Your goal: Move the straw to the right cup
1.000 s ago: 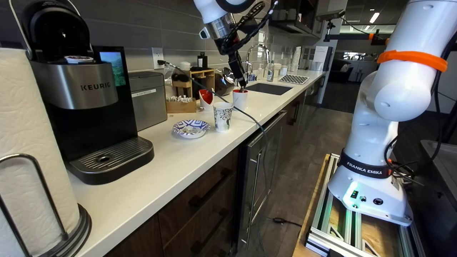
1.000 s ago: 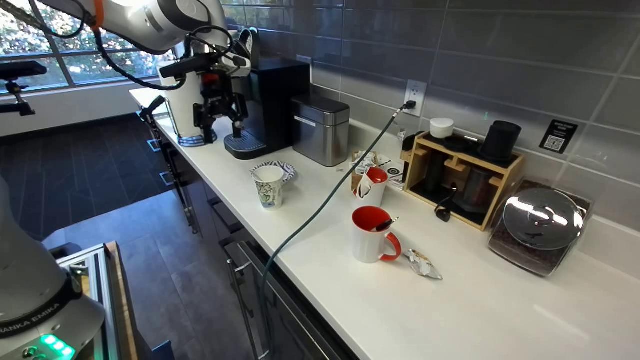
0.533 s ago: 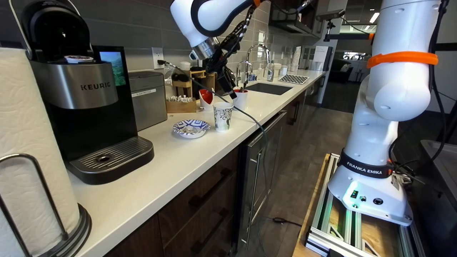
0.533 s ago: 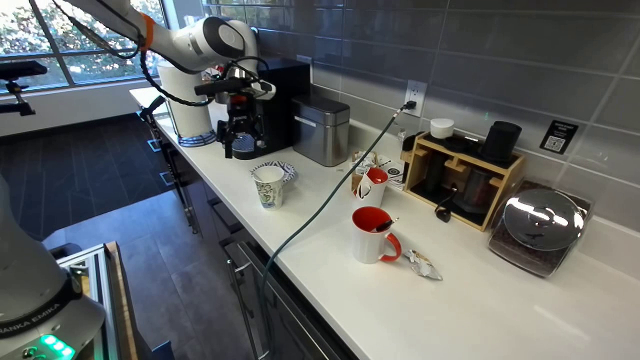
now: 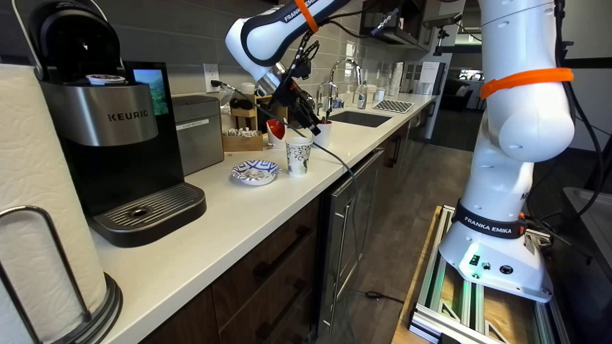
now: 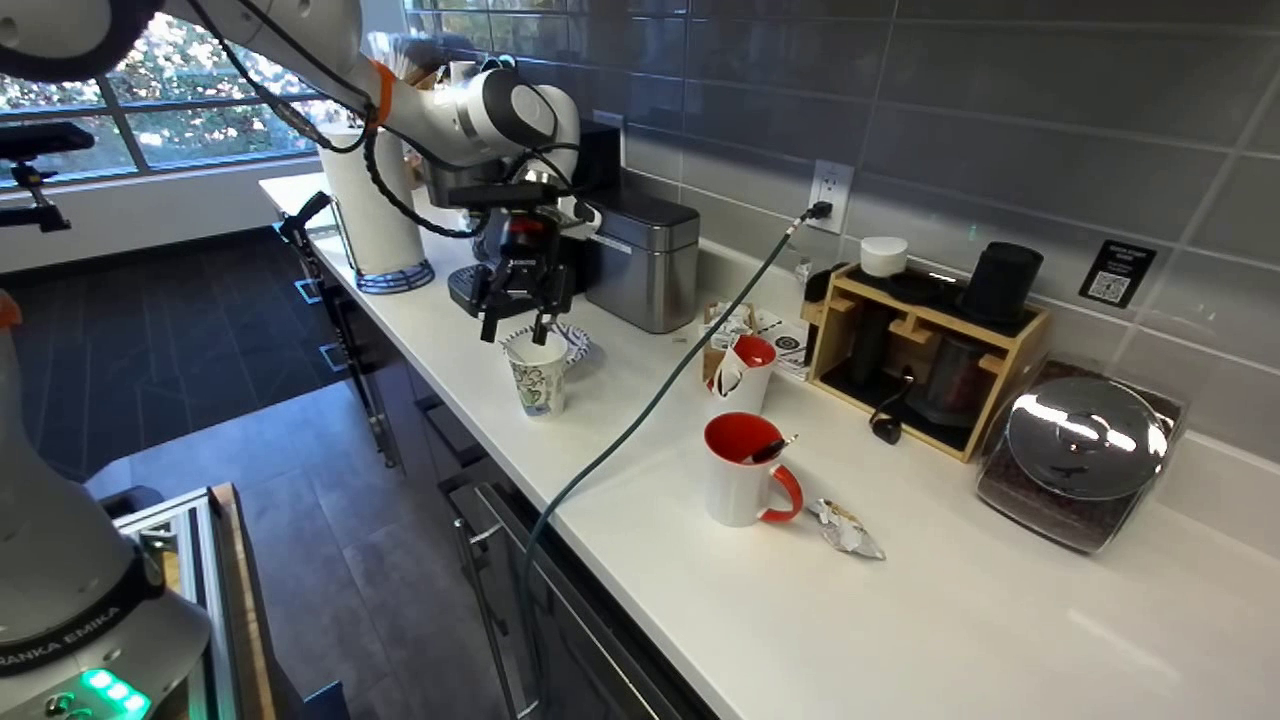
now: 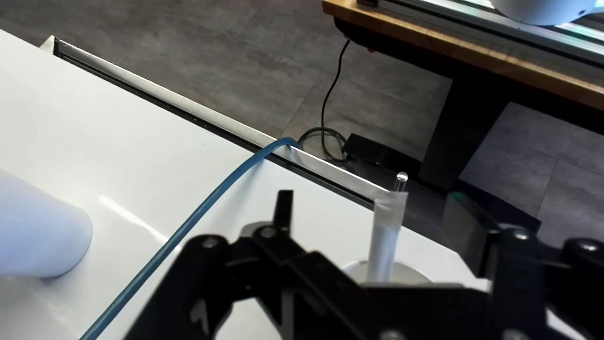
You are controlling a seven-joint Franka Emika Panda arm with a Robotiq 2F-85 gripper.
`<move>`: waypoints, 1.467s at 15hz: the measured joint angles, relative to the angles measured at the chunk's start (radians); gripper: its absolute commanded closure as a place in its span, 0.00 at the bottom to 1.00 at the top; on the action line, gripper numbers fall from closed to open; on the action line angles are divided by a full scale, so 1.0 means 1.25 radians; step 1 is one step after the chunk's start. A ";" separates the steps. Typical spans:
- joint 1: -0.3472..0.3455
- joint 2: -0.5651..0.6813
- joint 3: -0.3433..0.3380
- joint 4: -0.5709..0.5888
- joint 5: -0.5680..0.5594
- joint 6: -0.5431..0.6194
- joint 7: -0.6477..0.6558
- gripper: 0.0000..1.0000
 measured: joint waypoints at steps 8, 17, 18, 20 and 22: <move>0.003 0.069 0.006 0.070 0.001 -0.085 -0.049 0.99; 0.008 0.037 0.016 0.083 -0.014 -0.172 -0.090 1.00; 0.009 0.019 0.019 0.082 -0.024 -0.192 -0.102 1.00; 0.008 -0.025 0.024 0.076 -0.044 -0.218 -0.134 1.00; 0.005 -0.079 0.024 0.061 -0.057 -0.218 -0.175 1.00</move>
